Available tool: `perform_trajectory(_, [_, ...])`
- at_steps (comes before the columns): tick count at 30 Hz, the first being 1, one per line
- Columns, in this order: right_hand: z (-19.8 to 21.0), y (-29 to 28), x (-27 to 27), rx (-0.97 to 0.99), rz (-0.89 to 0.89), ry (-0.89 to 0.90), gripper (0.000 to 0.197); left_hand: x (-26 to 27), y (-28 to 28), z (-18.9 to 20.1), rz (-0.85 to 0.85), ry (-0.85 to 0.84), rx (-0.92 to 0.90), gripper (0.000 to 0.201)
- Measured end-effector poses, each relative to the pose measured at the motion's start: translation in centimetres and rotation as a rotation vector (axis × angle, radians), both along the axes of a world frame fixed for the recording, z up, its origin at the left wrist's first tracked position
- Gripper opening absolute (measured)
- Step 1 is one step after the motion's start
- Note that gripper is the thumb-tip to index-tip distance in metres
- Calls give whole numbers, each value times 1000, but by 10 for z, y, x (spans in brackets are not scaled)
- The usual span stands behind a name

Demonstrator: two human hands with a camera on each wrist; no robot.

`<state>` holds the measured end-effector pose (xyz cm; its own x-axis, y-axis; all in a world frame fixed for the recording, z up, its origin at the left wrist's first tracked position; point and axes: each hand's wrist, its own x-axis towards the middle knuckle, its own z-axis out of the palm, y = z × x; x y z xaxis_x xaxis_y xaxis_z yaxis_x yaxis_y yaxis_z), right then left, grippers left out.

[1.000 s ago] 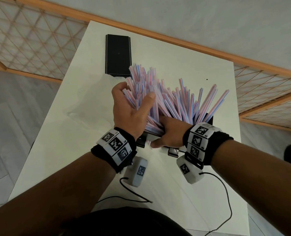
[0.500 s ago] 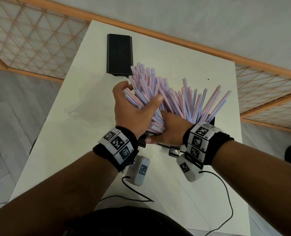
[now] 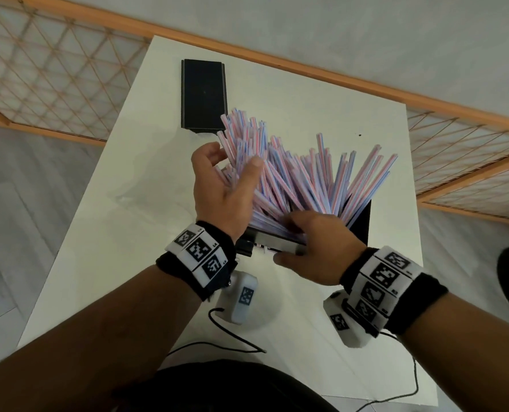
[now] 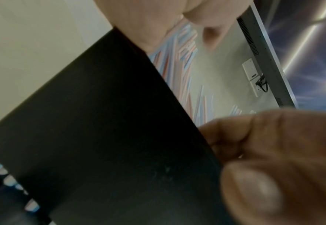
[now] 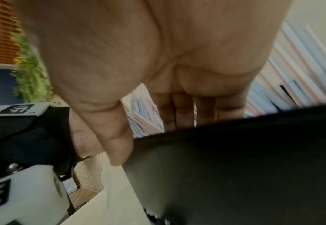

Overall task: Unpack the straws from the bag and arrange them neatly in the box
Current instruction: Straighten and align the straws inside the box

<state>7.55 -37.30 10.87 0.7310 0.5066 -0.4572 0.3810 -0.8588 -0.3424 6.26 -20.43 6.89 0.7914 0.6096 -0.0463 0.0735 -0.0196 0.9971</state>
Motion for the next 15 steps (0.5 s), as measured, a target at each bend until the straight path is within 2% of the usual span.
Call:
perform_trajectory(3, [-9,3,1,-14,-14,76,54,0,-1,0,-10,-62,-39,54])
perform_trajectory(5, [-10,7,6,1,-28,120,58,0,-1,-1,-22,-99,-44,52])
perform_trajectory(8, [-9,11,14,-88,-41,171,56,0,-1,-2,-38,-122,-48,52])
perform_trajectory(12, [-10,17,19,-112,-34,212,57,0,0,0,-35,-121,-50,59])
perform_trajectory(15, [-5,19,25,-184,-25,269,63,0,0,2,-33,-118,-59,72])
